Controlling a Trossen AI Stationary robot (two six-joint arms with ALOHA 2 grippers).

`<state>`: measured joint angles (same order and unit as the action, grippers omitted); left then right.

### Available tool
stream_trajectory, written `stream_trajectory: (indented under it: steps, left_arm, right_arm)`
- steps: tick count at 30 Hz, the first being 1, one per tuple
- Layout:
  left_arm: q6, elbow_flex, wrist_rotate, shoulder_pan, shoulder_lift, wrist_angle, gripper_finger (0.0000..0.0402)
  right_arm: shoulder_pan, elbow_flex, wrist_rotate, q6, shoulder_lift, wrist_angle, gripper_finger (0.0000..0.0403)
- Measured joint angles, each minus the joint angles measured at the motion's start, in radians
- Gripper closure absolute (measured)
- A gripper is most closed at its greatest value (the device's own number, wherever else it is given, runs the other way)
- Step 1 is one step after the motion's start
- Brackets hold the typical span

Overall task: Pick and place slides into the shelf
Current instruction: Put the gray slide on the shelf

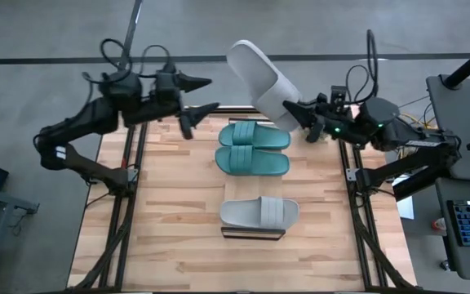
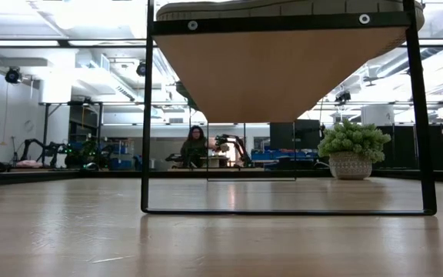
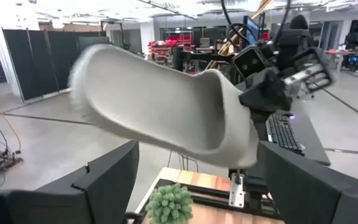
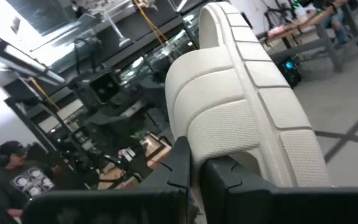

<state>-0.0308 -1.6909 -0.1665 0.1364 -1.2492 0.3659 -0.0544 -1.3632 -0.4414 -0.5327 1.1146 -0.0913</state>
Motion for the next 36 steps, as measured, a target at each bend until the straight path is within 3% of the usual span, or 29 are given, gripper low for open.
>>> stream_trajectory:
  steps: [5,13,22,32,36]
  left_arm:
    - [0.025,0.012,0.001,0.0,0.069,0.073,0.0091]
    - [0.028,0.013,0.003,0.0,0.108,0.17,0.0091]
    - [0.028,0.014,0.003,0.0,0.086,0.195,0.0091]
    - [0.052,0.014,0.004,0.0,0.081,0.204,0.0091]
    - [0.052,0.014,0.004,0.0,0.088,0.203,0.0091]
  right_arm:
    - [0.0,0.0,-0.002,-0.016,-0.056,-0.112,0.0394]
    - [0.0,0.0,0.113,-0.148,-0.089,-0.325,0.0394]
    - [0.0,0.0,0.268,-0.208,-0.092,-0.37,0.0394]
    - [0.0,0.0,0.27,-0.236,-0.092,-0.538,0.0394]
    - [0.0,0.0,0.32,-0.237,-0.092,-0.541,0.0394]
